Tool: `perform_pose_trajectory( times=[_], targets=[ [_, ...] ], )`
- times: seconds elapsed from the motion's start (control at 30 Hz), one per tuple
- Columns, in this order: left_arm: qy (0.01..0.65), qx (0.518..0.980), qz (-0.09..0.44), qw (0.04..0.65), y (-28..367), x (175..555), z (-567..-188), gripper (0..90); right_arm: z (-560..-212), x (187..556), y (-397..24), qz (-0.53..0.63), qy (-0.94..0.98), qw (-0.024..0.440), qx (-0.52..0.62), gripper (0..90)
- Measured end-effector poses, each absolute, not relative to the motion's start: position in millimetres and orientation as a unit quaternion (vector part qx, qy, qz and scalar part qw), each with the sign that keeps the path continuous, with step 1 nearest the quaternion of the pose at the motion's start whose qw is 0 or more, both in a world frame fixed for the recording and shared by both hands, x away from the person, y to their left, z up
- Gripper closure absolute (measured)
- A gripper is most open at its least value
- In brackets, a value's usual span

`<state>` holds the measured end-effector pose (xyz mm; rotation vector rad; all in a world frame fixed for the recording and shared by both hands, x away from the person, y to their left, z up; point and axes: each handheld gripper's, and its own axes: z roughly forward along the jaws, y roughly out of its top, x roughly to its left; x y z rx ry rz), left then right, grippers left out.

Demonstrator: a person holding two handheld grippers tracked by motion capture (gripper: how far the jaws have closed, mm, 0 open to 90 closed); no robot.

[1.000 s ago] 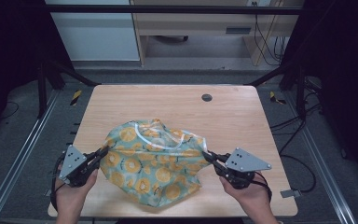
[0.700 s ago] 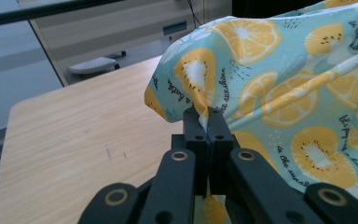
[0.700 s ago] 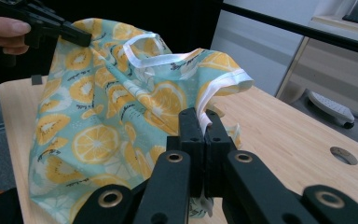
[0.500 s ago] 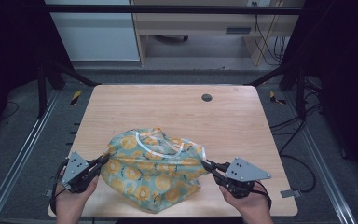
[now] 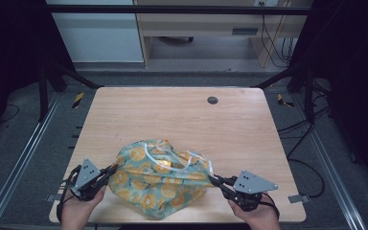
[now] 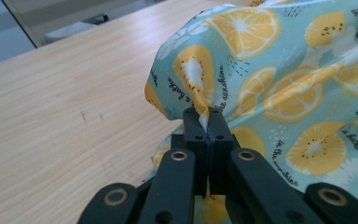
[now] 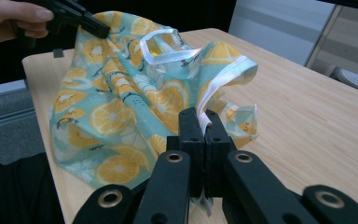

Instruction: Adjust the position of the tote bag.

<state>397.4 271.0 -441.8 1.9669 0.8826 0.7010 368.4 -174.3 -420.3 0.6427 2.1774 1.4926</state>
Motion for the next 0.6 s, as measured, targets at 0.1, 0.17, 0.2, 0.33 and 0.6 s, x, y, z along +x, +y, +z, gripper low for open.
perform_pose_trajectory(
  times=[0.1,0.17,0.2,0.33,0.6],
  targets=[
    [0.352,0.795,0.274,0.412,269.0,398.4,-444.9,90.0,-423.6,369.1,-176.2,0.534,0.791,0.197,0.226,89.5],
    [0.351,0.798,0.272,0.407,268.3,398.6,-445.9,90.0,-426.4,370.1,-177.2,0.529,0.796,0.189,0.225,89.5],
    [0.352,0.800,0.270,0.404,268.0,399.1,-446.7,90.0,-427.5,370.5,-177.5,0.527,0.799,0.185,0.224,89.5],
    [0.354,0.806,0.262,0.394,267.8,400.9,-449.6,90.0,-432.1,372.1,-176.5,0.517,0.809,0.177,0.217,89.5],
    [0.358,0.815,0.251,0.380,266.9,403.4,-453.4,90.0,-443.6,377.5,-173.3,0.486,0.830,0.161,0.221,89.5]
  ],
)
